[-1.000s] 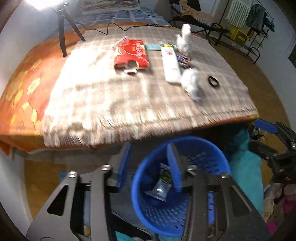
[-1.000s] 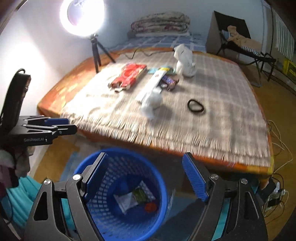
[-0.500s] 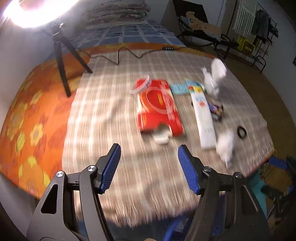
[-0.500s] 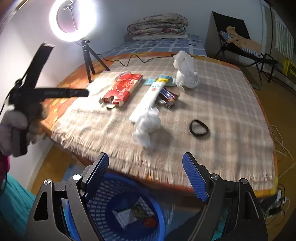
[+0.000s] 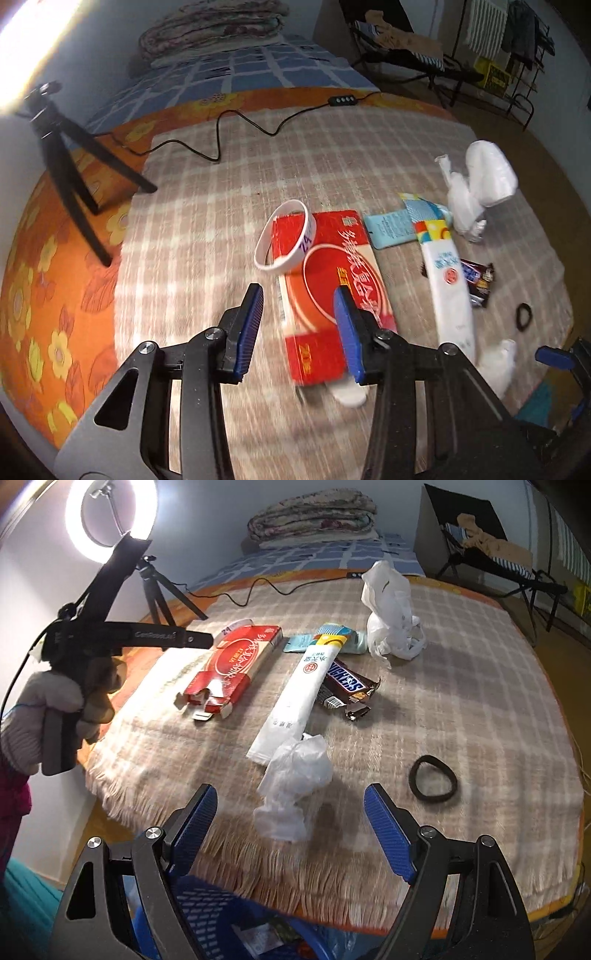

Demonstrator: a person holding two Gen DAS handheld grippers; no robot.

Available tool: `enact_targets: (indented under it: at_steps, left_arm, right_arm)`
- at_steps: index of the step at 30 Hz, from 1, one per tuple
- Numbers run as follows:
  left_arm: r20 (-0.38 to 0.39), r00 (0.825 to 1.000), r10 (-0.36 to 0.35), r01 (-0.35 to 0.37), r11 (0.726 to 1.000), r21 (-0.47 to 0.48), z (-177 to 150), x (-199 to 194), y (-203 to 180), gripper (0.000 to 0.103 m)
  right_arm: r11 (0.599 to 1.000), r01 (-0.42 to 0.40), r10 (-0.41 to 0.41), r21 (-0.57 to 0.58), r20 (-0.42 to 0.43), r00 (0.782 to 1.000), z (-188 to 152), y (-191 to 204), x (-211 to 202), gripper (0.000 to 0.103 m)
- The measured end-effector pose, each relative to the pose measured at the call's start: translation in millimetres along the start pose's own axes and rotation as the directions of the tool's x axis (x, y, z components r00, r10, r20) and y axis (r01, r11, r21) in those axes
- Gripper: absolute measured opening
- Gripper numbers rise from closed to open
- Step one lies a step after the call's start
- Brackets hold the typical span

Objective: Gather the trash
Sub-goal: 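Move both open tools back over the bed toward the remaining trash, then grasp the white wristband with the left tool while the right tool grasps the tissue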

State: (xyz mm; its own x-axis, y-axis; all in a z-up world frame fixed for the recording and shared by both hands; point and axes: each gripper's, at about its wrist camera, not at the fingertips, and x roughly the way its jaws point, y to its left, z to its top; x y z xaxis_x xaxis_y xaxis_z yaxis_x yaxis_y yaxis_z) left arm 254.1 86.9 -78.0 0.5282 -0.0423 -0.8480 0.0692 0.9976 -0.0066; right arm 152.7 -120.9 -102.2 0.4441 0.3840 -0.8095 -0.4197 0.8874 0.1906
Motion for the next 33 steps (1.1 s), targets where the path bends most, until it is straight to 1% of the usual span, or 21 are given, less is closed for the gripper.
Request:
enact_targets:
  at_steps: [4, 7, 9, 10, 12, 14, 16, 18, 20, 21, 22, 23, 25, 28, 33]
  left_arm:
    - [-0.011, 1.000, 0.021, -0.021, 1.000, 0.019, 9, 20, -3, 0.041]
    - [-0.024, 0.999, 0.038, -0.037, 0.999, 0.032, 14, 33, -4, 0.032]
    - [-0.021, 0.999, 0.042, -0.041, 0.999, 0.032, 17, 38, -4, 0.031]
    - [-0.020, 0.999, 0.040, -0.039, 0.999, 0.030, 18, 40, -3, 0.027]
    - [-0.018, 0.999, 0.034, -0.034, 0.999, 0.020, 21, 42, 0, 0.026]
    - [-0.011, 1.000, 0.029, -0.029, 0.999, 0.014, 23, 43, 2, 0.020]
    - [-0.009, 0.999, 0.031, -0.031, 0.999, 0.014, 24, 43, 3, 0.017]
    - [-0.005, 1.000, 0.028, -0.028, 1.000, 0.010, 25, 43, 4, 0.015]
    - [0.005, 1.000, 0.025, -0.025, 1.000, -0.001, 25, 41, 6, 0.012]
    - [0.012, 1.000, 0.024, -0.024, 1.000, -0.011, 26, 39, 8, 0.012]
    - [0.015, 1.000, 0.024, -0.024, 1.000, -0.017, 26, 38, 9, 0.012]
    - [0.020, 0.999, 0.025, -0.025, 0.999, -0.029, 27, 37, 11, 0.011]
    - [0.025, 0.999, 0.027, -0.026, 0.999, -0.043, 27, 35, 14, 0.011]
    - [0.041, 0.998, 0.039, -0.036, 0.997, -0.063, 29, 30, 20, 0.010]
    - [0.070, 0.996, 0.055, -0.048, 0.994, -0.100, 31, 17, 32, 0.010]
  right_arm:
    - [1.000, -0.006, 0.006, 0.012, -0.014, 1.000, 4, -3, 12, 0.082]
    - [1.000, -0.007, 0.008, 0.013, -0.030, 1.000, 6, -4, 22, 0.082]
    - [1.000, -0.006, 0.006, 0.009, -0.036, 0.999, 6, -4, 27, 0.082]
    - [1.000, -0.006, 0.007, 0.008, -0.038, 0.999, 6, -4, 29, 0.081]
    - [1.000, -0.011, 0.011, 0.011, -0.042, 0.999, 7, -5, 31, 0.079]
    - [1.000, -0.017, 0.018, 0.020, -0.045, 0.999, 8, -7, 33, 0.076]
    - [0.999, -0.024, 0.025, 0.029, -0.048, 0.999, 7, -9, 33, 0.068]
    - [0.999, -0.029, 0.031, 0.034, -0.051, 0.998, 7, -11, 33, 0.062]
    - [0.999, -0.037, 0.039, 0.040, -0.055, 0.998, 7, -14, 33, 0.052]
    - [0.998, -0.045, 0.048, 0.046, -0.060, 0.997, 6, -15, 34, 0.041]
    - [0.997, -0.053, 0.056, 0.052, -0.062, 0.996, 6, -17, 34, 0.036]
    - [0.996, -0.061, 0.065, 0.059, -0.063, 0.996, 6, -18, 34, 0.036]
    - [0.995, -0.072, 0.076, 0.066, -0.061, 0.995, 5, -20, 33, 0.029]
    - [0.994, -0.081, 0.084, 0.070, -0.052, 0.995, 6, -21, 31, 0.024]
    - [0.994, -0.090, 0.092, 0.060, -0.026, 0.995, 9, -20, 22, 0.021]
